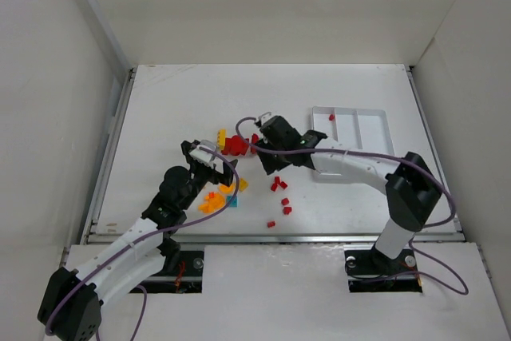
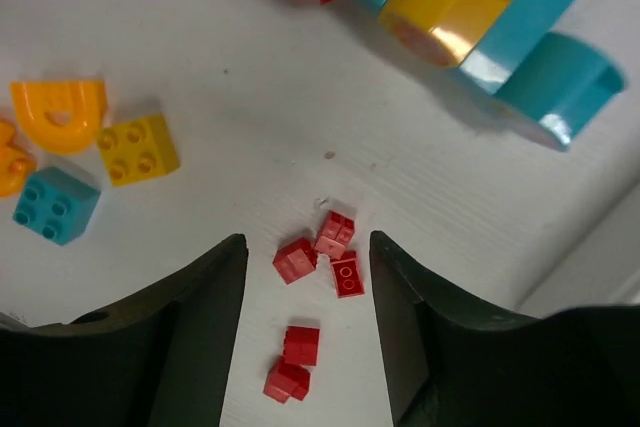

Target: Sort the legos into containers by color

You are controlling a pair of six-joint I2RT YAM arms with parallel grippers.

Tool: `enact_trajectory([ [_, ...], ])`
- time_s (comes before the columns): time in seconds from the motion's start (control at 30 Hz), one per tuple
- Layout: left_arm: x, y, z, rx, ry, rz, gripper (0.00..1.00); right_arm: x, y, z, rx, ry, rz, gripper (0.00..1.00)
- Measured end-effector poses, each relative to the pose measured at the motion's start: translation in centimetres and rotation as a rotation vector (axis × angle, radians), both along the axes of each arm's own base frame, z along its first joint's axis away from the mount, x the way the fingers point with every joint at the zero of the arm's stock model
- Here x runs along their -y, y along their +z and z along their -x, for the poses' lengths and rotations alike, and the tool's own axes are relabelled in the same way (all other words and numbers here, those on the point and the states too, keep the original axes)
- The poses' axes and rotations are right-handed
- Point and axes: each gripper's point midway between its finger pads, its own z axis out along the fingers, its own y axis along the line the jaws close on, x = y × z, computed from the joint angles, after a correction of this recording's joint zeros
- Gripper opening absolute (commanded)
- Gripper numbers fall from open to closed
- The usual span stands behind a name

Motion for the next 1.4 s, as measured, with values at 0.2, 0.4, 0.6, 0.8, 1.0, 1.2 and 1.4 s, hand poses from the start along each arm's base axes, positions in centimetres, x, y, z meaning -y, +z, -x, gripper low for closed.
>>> enact_trajectory([
  [0.2,0.0,0.0,0.0,0.0,0.0,0.0,1.0,0.7,-5.4,1.3,-0.149,-0.055,0.046,0.5],
  [0.4,0.0,0.0,0.0,0.0,0.0,0.0,1.0,1.4,-7.2,1.4,-0.201,-0.15,0.07,0.48],
  [0.6,0.0,0.0,0.0,0.0,0.0,0.0,1.0,1.0,-8.2,2.0,-0.23,-0.153,0.078,0.45],
  [0.8,0.1,0.0,0.0,0.0,-0.005,0.0,1.0,1.0,-8.8,2.2,-0.244,-0.162,0.084,0.18],
  [1.0,0.1,0.0,0.1,0.0,-0.008,0.001,1.0,1.1,-8.8,2.1,-0.241,-0.173,0.083,0.09],
  [1.2,0.1,0.0,0.1,0.0,-0.008,0.001,1.0,2.8,-6.4,0.8,-0.151,-0.271,0.11,0.05],
  [1.4,0.1,0.0,0.1,0.0,-0.008,0.001,1.0,7.4,0.6,-3.8,0.007,-0.495,-0.023,0.05],
])
